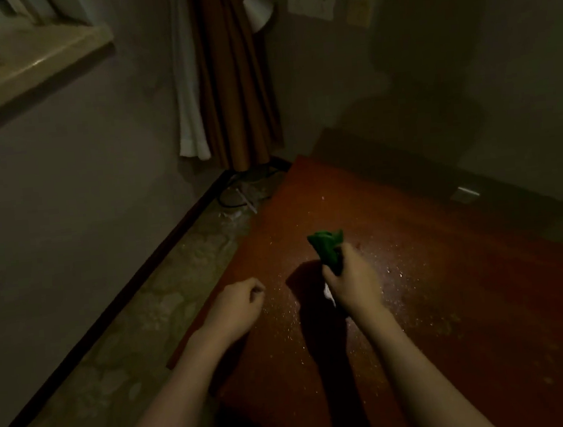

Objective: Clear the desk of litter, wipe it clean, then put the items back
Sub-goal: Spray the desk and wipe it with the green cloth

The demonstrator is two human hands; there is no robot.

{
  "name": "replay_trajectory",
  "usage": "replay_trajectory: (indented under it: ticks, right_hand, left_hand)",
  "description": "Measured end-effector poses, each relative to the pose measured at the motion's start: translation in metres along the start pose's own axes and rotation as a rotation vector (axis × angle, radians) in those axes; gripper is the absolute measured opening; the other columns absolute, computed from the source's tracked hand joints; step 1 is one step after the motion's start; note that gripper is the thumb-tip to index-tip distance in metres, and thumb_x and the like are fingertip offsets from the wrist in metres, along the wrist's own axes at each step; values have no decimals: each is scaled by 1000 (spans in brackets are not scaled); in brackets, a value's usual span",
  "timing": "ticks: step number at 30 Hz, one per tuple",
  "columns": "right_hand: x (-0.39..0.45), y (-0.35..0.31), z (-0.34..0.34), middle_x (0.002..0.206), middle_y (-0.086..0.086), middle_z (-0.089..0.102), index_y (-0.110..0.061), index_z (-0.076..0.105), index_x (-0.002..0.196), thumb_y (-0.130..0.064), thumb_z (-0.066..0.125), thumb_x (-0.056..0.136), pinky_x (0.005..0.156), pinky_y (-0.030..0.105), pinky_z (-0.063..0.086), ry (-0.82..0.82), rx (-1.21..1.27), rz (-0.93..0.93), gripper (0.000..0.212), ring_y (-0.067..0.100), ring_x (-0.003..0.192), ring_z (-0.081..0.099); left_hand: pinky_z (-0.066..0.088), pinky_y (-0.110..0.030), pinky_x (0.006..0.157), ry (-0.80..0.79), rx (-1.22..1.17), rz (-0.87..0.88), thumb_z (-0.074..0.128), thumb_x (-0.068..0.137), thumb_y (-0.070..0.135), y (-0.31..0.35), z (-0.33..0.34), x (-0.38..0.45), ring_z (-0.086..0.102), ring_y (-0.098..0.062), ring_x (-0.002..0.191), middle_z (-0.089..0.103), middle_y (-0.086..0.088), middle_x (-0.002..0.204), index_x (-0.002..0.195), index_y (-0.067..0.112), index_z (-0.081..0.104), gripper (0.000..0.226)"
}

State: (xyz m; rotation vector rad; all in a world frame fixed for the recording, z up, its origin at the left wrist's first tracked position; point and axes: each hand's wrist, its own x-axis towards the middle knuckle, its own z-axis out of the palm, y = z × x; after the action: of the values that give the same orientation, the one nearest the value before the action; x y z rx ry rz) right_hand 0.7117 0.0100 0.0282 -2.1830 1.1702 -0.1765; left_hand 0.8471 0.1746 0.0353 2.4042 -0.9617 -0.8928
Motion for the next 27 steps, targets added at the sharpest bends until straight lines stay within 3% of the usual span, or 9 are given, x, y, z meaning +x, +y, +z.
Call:
replay_trajectory:
  ticks: [3, 5, 7, 10, 12, 14, 17, 22, 27]
  right_hand:
    - [26, -12, 21, 117, 1, 54, -13, 48, 124, -24, 55, 94, 81, 25, 51, -46, -234, -186, 33, 14, 95, 56]
    - [32, -13, 46, 125, 4, 48, -13, 43, 131, -30, 53, 95, 89, 27, 50, -250, -341, -241, 41, 17, 106, 53]
    - [27, -10, 67, 125, 5, 48, -13, 45, 131, -34, 52, 95, 92, 29, 48, -426, -332, -227, 42, 18, 110, 51]
    - [29, -6, 73, 121, 7, 53, -10, 54, 126, -24, 50, 97, 91, 31, 48, -247, -172, -157, 33, 21, 110, 53]
    - [41, -3, 76, 121, 14, 58, -6, 59, 125, -14, 59, 91, 91, 42, 52, -87, -154, -214, 35, 29, 109, 56]
    - [55, -4, 84, 131, 18, 56, -6, 56, 130, -17, 59, 88, 101, 53, 43, -99, -226, -307, 43, 37, 117, 55]
    - [64, -11, 105, 157, 9, 23, -19, 26, 150, -37, 26, 96, 114, 45, -3, -294, -353, -283, 57, 30, 145, 19]
    - [71, 10, 122, 155, 7, 17, -30, 13, 150, -48, 20, 98, 111, 54, 11, -244, -500, -208, 55, 31, 143, 18]
    - [109, 37, 103, 157, 7, -14, -29, -14, 148, -60, -10, 90, 113, 47, -10, -117, -516, 78, 65, 28, 145, -13]
  left_hand:
    - [54, -34, 72, 5, -18, -13, 47, 97, 22, -6, -2, 35, 61, -11, 77, 63, 5, 91, 112, 20, 61, 21]
    - [50, -31, 66, 2, -24, -16, 46, 97, 20, -11, 3, 55, 60, -12, 76, 63, 3, 92, 114, 17, 60, 23]
    - [47, -28, 71, 3, -28, -23, 46, 97, 19, -15, 8, 70, 58, -15, 86, 62, -2, 104, 117, 16, 59, 25]
    - [47, -31, 88, 70, -4, 4, 47, 96, 16, -23, 15, 89, 54, -18, 103, 58, -6, 115, 119, 12, 59, 26]
    - [42, -31, 94, 114, 23, 20, 48, 95, 16, -27, 20, 98, 49, -20, 110, 55, -8, 118, 123, 10, 57, 29]
    - [36, -33, 100, 139, 53, 32, 49, 94, 15, -30, 23, 107, 44, -24, 119, 52, -11, 125, 127, 8, 53, 34]
    - [30, -37, 105, 187, 100, 6, 51, 93, 16, -34, 25, 119, 39, -30, 125, 46, -17, 132, 134, 6, 47, 42]
    - [27, -42, 107, 213, 144, -115, 47, 96, 25, -41, 22, 148, 34, -32, 128, 39, -19, 140, 142, 6, 36, 51]
    - [26, -43, 109, 137, 144, -202, 32, 98, 43, -28, 34, 186, 29, -29, 135, 31, -16, 148, 148, 11, 21, 60]
